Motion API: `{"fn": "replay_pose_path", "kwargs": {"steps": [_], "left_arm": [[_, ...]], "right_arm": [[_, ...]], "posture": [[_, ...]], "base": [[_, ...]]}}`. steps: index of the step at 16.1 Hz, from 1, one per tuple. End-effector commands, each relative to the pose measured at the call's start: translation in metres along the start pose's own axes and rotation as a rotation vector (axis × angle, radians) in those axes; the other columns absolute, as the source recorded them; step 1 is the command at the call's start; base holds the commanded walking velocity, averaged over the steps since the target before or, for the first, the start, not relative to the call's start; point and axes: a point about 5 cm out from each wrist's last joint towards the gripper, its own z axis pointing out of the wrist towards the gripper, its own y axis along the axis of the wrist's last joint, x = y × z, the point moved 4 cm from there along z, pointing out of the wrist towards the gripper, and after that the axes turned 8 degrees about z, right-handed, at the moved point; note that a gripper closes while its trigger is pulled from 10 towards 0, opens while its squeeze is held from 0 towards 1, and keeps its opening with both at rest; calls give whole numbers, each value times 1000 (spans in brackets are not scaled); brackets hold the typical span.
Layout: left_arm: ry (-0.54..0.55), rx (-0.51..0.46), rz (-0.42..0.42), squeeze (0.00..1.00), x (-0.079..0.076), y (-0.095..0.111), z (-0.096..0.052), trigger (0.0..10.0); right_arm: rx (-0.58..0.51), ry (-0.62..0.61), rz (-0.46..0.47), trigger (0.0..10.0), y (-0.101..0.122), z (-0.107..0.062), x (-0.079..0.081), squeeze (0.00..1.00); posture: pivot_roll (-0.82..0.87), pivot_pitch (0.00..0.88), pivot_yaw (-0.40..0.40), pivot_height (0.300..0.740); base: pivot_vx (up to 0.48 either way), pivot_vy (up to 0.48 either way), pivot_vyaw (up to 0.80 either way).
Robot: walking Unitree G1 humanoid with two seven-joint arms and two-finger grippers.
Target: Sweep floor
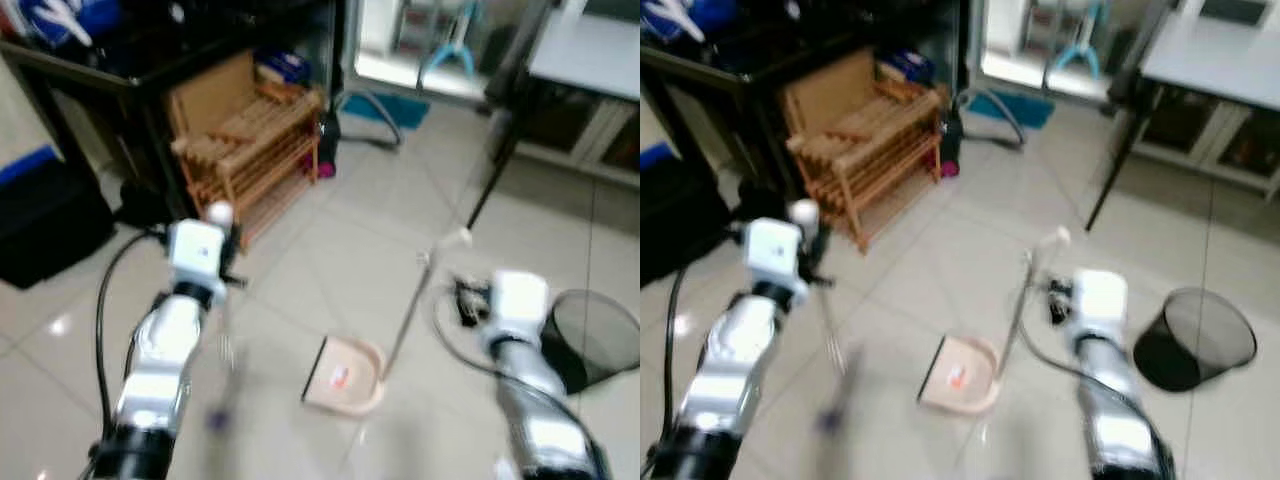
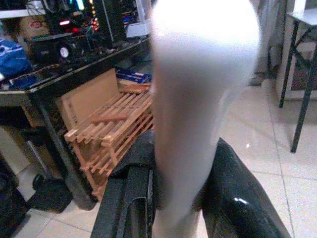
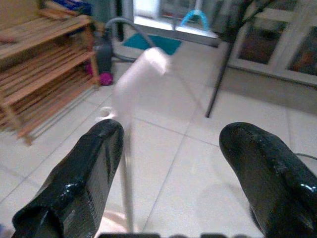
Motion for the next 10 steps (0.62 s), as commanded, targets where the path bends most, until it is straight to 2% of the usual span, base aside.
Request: {"fn": "replay_pose_path", "kwargs": {"steps": [1,5,8,10], "left_arm": [[34,-22,22,0,14,4,-2,10000],[5,-27,31,0,9,5,-3,10000],[-28,10,43,0,4,-2,-6,10000],[-32,17,51,0,3,-5,-6,10000]], "right_arm": [[-15,46,43,10000,6,3,18,0],[1,12,60,10000,1,-1,9,0],[15,-5,77,10000,-4,-5,4,0],[14,1,104,10000,-4,-4,6,0]], "posture": [[4,16,31,740],[4,4,33,740],[5,0,36,740],[6,0,37,740]], "base": [[289,0,0],[276,0,0],[0,0,0],[0,0,0]]}}
